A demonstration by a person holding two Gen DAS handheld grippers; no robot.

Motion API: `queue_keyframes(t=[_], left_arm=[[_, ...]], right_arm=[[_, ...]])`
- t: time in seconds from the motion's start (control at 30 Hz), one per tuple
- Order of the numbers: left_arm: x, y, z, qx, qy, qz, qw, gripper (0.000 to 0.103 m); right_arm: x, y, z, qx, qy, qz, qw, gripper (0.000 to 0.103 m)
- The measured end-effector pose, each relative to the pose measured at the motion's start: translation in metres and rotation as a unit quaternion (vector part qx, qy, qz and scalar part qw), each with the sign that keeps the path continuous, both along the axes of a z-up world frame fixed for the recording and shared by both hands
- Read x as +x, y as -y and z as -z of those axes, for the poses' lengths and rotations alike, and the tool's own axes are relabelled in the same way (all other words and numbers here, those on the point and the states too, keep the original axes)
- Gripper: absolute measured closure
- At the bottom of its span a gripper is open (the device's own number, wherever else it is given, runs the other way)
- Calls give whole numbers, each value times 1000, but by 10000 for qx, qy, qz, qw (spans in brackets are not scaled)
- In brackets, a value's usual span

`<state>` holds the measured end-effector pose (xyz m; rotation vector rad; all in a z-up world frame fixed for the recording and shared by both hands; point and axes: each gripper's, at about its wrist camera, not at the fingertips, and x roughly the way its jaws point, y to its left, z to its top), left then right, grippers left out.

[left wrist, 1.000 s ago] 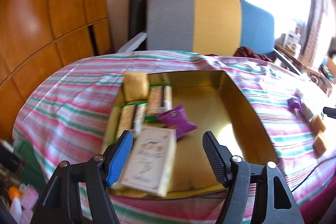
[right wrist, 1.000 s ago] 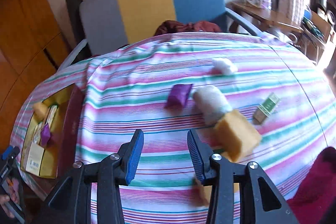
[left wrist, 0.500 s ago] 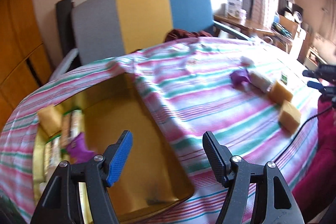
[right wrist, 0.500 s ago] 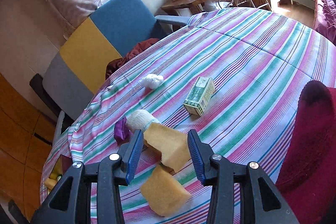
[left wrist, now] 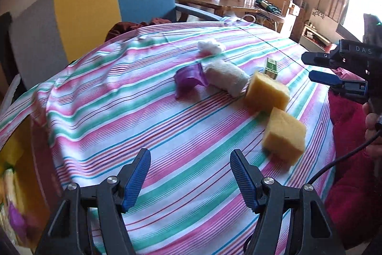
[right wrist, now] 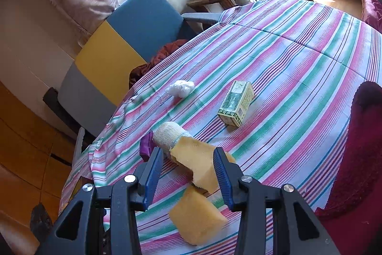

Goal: Organize objects
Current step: 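Grasp a yellow sponge block on the table with the left tool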

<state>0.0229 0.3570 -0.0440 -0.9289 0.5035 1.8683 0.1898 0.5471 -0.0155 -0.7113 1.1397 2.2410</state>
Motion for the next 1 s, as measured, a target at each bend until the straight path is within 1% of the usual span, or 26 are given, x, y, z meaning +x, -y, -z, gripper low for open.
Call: queue_keyframes(t=[0.07, 0.1, 0.13, 0.17, 0.2, 0.27, 0.33, 0.4, 0.47, 0.5, 0.53, 0.57, 0.6, 0.63, 0.7, 0.8, 0.83, 0.9, 1.0], left_arm=[[5, -16, 0, 91, 121, 253, 9996, 33], [11, -24, -1, 200, 254, 485, 9983, 32], [19, -32, -3, 271, 360, 740, 9962, 30], [26, -40, -3, 305, 409, 975, 9939, 24], [34, -48, -4, 308, 399, 1196, 9915, 20], [49, -61, -3, 245, 350, 1555, 9869, 20], [59, -70, -1, 218, 414, 1859, 9815, 20], [69, -78, 2, 197, 397, 2073, 9773, 19], [73, -88, 8, 183, 291, 2057, 9780, 20], [72, -92, 11, 169, 331, 2032, 9784, 24], [70, -96, 16, 115, 404, 1965, 9796, 31], [68, -97, 22, 17, 490, 1893, 9807, 45], [65, -95, 24, 74, 565, 1824, 9816, 45], [62, -89, 24, 200, 614, 1775, 9820, 47], [57, -78, 22, 303, 592, 1562, 9855, 49], [36, -47, 20, 435, 656, 866, 9931, 49], [29, -35, 20, 454, 572, 630, 9953, 49], [19, -10, 19, 476, 206, 96, 9986, 49], [4, 23, 22, 555, -127, -536, 9969, 48]], right_arm=[[1, -1, 0, -42, -39, -3, 10000, 59], [2, -1, 1, -53, -51, 10, 10000, 59], [2, -2, 1, -66, -66, 34, 10000, 59], [3, -3, 1, -86, -92, 56, 9999, 59], [5, -4, 1, -113, -128, 81, 9998, 59], [9, -7, 2, -174, -204, 163, 9995, 59], [13, -10, 3, -234, -278, 254, 9990, 59], [15, -12, 4, -291, -306, 326, 9986, 59], [15, -14, 5, -319, -288, 347, 9985, 59], [15, -14, 6, -320, -271, 356, 9985, 59], [15, -15, 6, -327, -267, 373, 9984, 59], [16, -15, 7, -345, -278, 391, 9982, 59], [17, -16, 7, -365, -275, 406, 9981, 59], [17, -16, 8, -393, -272, 416, 9980, 59], [17, -17, 9, -435, -281, 410, 9978, 59], [16, -17, 10, -462, -207, 416, 9979, 59], [15, -17, 11, -472, -169, 406, 9979, 59], [12, -16, 12, -465, -76, 372, 9982, 59], [8, -14, 12, -404, 45, 340, 9986, 59]])
